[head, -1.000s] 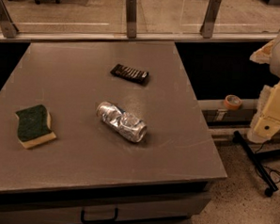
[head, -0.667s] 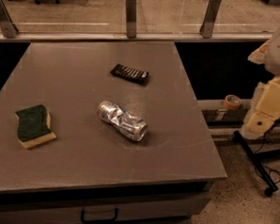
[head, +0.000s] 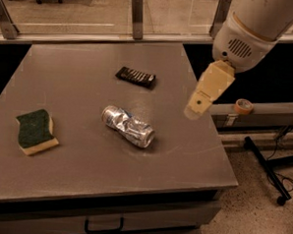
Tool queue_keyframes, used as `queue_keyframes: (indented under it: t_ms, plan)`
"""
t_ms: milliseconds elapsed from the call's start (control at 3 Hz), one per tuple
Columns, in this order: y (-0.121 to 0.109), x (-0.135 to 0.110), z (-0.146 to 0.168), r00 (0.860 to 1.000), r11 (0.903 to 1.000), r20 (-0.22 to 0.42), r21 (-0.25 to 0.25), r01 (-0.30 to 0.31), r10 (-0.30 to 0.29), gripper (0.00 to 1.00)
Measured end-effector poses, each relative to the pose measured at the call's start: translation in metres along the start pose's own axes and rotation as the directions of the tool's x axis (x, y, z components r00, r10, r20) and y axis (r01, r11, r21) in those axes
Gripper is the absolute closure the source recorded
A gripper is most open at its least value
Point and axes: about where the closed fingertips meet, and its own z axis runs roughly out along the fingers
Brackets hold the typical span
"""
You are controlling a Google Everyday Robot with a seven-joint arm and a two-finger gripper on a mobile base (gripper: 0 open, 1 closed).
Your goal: Place redbull can upright
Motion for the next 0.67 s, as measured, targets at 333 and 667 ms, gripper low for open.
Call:
queue_keyframes:
  t_ms: [333,667]
  plan:
    - [-0.0001,-0.0051,0.0013,0.996,0.9959,0.009,0.002,-0.09,0.09,0.0]
    - [-0.0002,-0.0052,0.0013,0.996,0.9959,0.009,0.003,-0.091,0.091,0.0]
